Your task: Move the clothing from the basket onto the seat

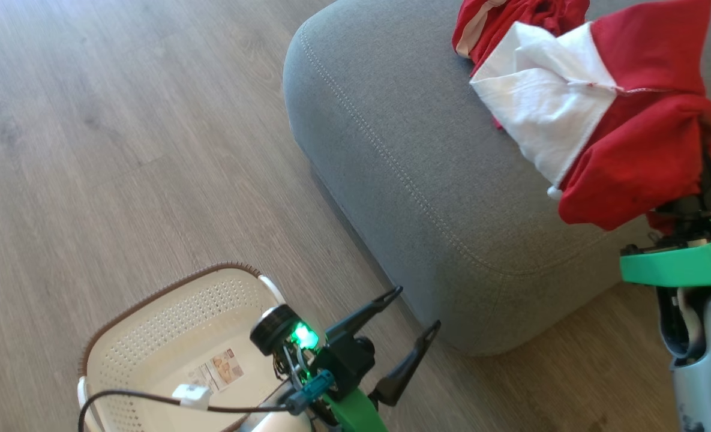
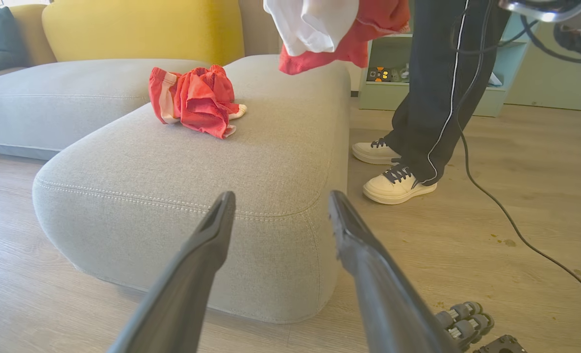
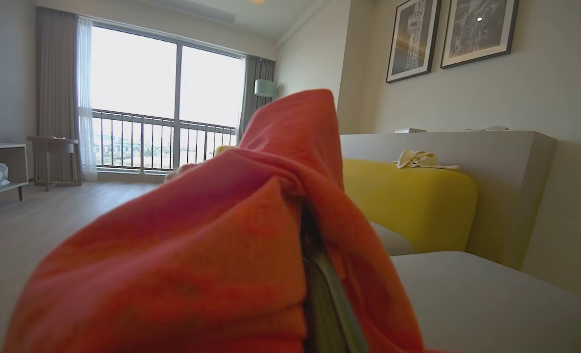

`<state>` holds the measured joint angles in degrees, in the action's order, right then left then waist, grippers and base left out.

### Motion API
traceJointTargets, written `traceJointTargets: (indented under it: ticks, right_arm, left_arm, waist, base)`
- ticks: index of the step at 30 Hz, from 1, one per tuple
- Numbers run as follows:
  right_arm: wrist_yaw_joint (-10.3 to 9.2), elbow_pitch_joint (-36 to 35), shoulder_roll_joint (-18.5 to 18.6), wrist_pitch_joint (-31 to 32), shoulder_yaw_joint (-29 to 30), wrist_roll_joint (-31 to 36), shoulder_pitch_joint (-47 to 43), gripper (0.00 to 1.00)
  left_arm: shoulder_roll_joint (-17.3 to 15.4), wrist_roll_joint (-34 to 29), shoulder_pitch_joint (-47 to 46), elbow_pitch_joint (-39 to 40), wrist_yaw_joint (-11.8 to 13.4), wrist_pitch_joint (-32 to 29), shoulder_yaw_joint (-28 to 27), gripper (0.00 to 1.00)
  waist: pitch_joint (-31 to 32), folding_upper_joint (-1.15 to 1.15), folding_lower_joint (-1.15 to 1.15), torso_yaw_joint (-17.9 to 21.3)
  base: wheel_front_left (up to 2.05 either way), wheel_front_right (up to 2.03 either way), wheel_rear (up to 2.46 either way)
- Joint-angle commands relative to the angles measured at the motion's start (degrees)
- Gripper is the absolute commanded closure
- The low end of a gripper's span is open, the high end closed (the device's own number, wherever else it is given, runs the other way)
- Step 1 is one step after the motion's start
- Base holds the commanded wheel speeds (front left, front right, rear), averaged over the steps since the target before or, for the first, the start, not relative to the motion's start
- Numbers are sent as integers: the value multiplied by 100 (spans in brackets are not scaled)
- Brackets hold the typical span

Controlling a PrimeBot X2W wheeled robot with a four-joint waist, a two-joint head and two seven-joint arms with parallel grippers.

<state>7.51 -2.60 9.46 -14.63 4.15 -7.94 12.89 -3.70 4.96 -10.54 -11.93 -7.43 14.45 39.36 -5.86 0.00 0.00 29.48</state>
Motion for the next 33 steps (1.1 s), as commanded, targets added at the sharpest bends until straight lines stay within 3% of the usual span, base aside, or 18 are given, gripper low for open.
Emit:
traceJointTargets:
  ticks: [1,14,23,33]
  right_arm:
    - [-2,-144,88,-37,-16,71,154,100]
    - [-2,1455,1046,-37,452,-17,1285,100]
    - [-2,2678,1689,-37,1387,-45,2739,100]
    - [-2,3702,2198,-37,1293,-198,4469,100]
  left_arm:
    - [19,25,-212,193,-5,55,-179,0]
    - [-16,-204,-14,294,-4,55,-661,0]
    - [-260,-402,-680,529,-5,55,-482,0]
    - [-518,-364,-1214,490,-5,55,-243,0]
  waist:
    - [-3,0,0,-4]
    - [-455,0,0,27]
    - [-1653,0,0,-382]
    - [-2631,0,0,-785]
  base:
    - [0,0,0]
    - [0,0,0]
    - [0,0,0]
    - [0,0,0]
